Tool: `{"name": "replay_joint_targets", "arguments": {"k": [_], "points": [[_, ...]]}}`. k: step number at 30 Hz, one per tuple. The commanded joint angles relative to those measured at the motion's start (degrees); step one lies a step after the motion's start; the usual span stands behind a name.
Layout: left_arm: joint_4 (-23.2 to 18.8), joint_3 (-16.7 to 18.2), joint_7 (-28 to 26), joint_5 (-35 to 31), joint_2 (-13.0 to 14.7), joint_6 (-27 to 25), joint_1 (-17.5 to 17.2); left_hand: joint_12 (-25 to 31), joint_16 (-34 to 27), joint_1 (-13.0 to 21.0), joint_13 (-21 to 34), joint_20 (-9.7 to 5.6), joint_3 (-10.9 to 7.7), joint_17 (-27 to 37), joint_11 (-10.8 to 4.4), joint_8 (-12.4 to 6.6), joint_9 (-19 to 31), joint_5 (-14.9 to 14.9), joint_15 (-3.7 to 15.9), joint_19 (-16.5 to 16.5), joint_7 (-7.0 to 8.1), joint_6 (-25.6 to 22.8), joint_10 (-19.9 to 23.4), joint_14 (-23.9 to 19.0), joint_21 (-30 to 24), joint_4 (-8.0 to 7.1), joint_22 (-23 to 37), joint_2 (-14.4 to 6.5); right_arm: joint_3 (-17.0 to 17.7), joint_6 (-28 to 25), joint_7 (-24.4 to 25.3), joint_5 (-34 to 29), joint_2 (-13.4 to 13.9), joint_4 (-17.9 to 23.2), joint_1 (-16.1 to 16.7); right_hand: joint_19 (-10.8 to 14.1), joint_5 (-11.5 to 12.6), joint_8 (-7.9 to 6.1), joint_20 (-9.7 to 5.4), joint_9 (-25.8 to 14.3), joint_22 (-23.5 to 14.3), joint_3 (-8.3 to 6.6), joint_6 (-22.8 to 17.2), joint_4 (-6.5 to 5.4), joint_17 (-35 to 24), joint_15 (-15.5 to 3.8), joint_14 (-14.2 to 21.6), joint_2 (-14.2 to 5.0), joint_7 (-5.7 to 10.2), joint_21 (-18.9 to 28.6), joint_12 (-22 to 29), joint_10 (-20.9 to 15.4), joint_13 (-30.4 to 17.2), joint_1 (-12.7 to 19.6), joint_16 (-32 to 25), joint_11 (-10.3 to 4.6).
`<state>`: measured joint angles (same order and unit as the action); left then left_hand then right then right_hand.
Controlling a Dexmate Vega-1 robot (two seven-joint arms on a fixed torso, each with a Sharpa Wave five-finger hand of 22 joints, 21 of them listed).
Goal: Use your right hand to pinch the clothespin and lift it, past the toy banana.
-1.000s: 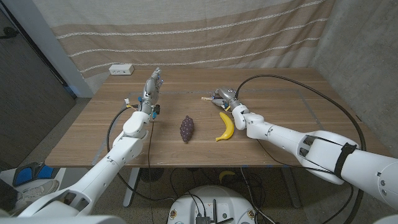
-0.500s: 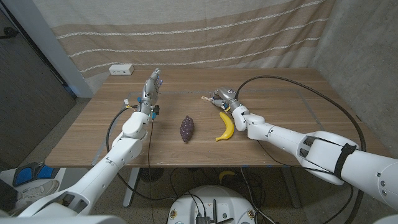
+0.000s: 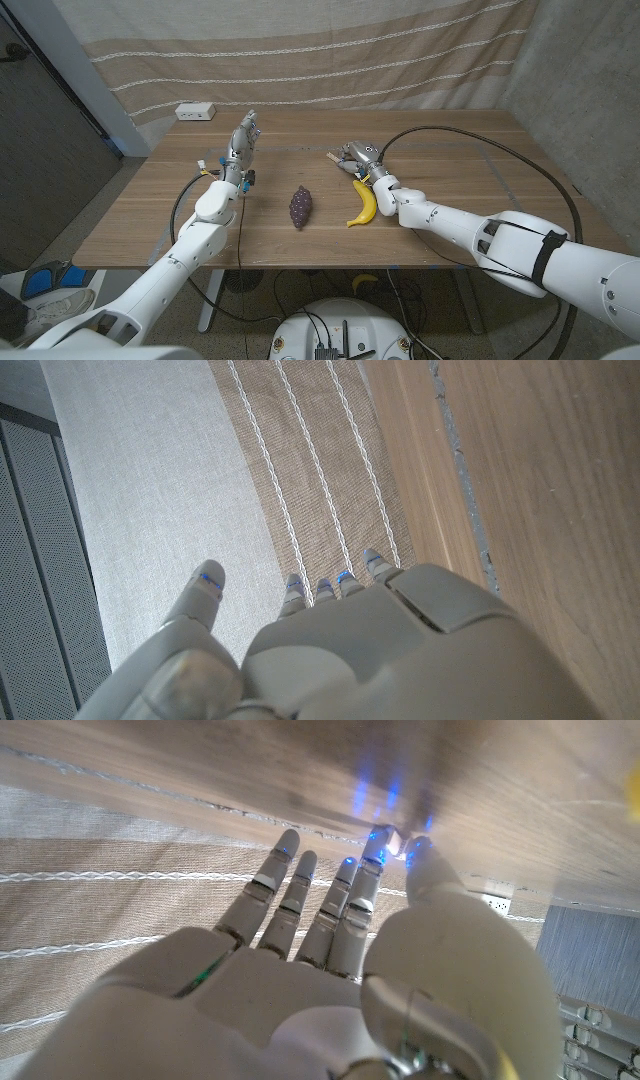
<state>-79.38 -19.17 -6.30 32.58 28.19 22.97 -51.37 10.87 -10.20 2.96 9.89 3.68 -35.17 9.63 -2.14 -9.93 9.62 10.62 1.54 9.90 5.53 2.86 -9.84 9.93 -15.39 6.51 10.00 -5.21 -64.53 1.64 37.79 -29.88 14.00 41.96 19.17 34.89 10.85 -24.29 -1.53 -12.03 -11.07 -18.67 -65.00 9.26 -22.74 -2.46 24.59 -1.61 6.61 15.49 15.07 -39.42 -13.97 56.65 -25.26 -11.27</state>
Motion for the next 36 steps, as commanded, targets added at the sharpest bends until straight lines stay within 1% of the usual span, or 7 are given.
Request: {"name": "replay_joint_targets", "arguments": {"k": [1,4,8,15,26,33,36], "points": [[0.0,0.1,0.6,0.1,0.2,0.2,0.0,0.0,0.0,0.4,0.0,0.27,-0.29,0.0,0.12,-0.2,0.1,-0.1,-0.43,1.9,-0.06,-0.1,-0.4,3.0,0.1,0.33,0.1,-2.5,-0.9,7.0,10.5,0.9,-3.5,-9.7,-1.8,0.5,0.0,-0.44,-0.19,0.0,-0.1,-0.21,-0.7,0.14,-0.2,-9.69,0.8,-0.45,0.96,0.2,0.3,-0.9,-0.2,1.0,-0.4,0.01],[0.2,0.0,0.9,0.1,0.2,0.3,0.2,0.0,0.0,0.4,0.0,0.28,-0.29,0.0,0.11,-0.2,0.1,-0.1,-0.41,1.9,-0.03,0.0,-0.4,3.0,0.2,0.35,0.1,-2.5,-1.3,8.0,12.9,1.5,-4.8,-12.5,-2.5,0.5,0.0,-0.49,-0.27,0.1,-0.1,-0.27,-0.8,0.18,-0.2,-9.75,1.2,-0.46,0.91,0.2,0.3,-0.9,-0.2,1.2,-0.5,-0.05],[0.3,0.0,0.8,0.3,0.0,0.3,0.3,-0.1,0.0,0.4,0.0,0.27,-0.28,0.0,0.11,-0.21,0.1,-0.1,-0.37,1.9,-0.02,0.0,-0.4,3.0,0.2,0.38,0.1,-2.5,-2.0,7.7,13.2,2.0,-4.9,-12.7,-2.8,0.5,0.0,-0.58,-0.34,0.1,-0.1,-0.34,-1.0,0.26,-0.2,-9.81,1.4,-0.38,1.04,0.2,0.2,-0.9,-0.2,1.4,-0.4,-0.2],[0.5,0.1,0.8,0.2,-0.1,0.6,0.3,-0.1,0.1,0.4,0.0,0.27,-0.26,0.0,0.12,-0.19,0.1,-0.1,-0.42,1.9,-0.08,0.0,-0.5,3.0,0.4,0.41,0.1,-2.5,-3.9,9.8,16.3,3.6,-7.4,-18.6,-4.4,0.4,0.1,-0.81,-0.71,0.3,0.0,-0.6,-1.7,0.63,-0.2,-10.11,1.5,-0.15,1.05,0.2,0.0,-0.6,-0.2,2.4,-0.3,-0.41],[0.6,0.0,1.0,0.1,0.0,0.7,0.4,-0.1,0.1,0.4,0.0,0.25,-0.24,0.0,0.09,-0.2,0.1,-0.1,-0.37,1.8,-0.09,0.0,-0.5,3.1,0.6,0.46,0.1,-2.5,-6.4,10.5,18.7,7.7,-7.7,-20.3,-5.5,0.4,0.4,-0.87,-1.22,0.5,0.0,-0.9,-2.1,0.97,-0.8,-10.57,2.4,-0.3,0.49,0.2,0.2,-1.4,-0.4,4.5,-0.9,-0.61],[0.9,0.0,1.1,0.1,-0.1,1.0,0.5,-0.1,0.1,0.4,0.0,0.24,-0.22,0.0,0.1,-0.19,0.1,-0.1,-0.33,1.7,-0.15,0.1,-0.5,3.1,0.6,0.48,0.2,-2.5,-7.5,11.6,20.1,10.0,-7.3,-20.5,-5.9,0.5,0.7,-0.79,-2.11,0.6,0.0,-0.87,-2.2,0.94,-1.2,-10.64,3.1,-0.19,0.33,0.3,0.7,-2.7,-0.7,5.9,-1.3,-0.63],[0.9,0.0,1.2,0.0,-0.1,1.0,0.5,-0.1,0.1,0.4,0.0,0.23,-0.2,0.0,0.1,-0.15,0.1,-0.1,-0.27,1.7,-0.13,0.2,-0.5,3.1,0.7,0.49,0.2,-2.5,-7.7,12.4,20.7,10.8,-7.1,-20.5,-6.1,0.4,0.8,-0.86,-2.45,0.6,0.0,-0.76,-2.4,0.84,-1.3,-10.66,3.2,-0.05,-0.1,0.3,0.9,-3.1,-0.8,6.2,-1.4,-0.64]]}}
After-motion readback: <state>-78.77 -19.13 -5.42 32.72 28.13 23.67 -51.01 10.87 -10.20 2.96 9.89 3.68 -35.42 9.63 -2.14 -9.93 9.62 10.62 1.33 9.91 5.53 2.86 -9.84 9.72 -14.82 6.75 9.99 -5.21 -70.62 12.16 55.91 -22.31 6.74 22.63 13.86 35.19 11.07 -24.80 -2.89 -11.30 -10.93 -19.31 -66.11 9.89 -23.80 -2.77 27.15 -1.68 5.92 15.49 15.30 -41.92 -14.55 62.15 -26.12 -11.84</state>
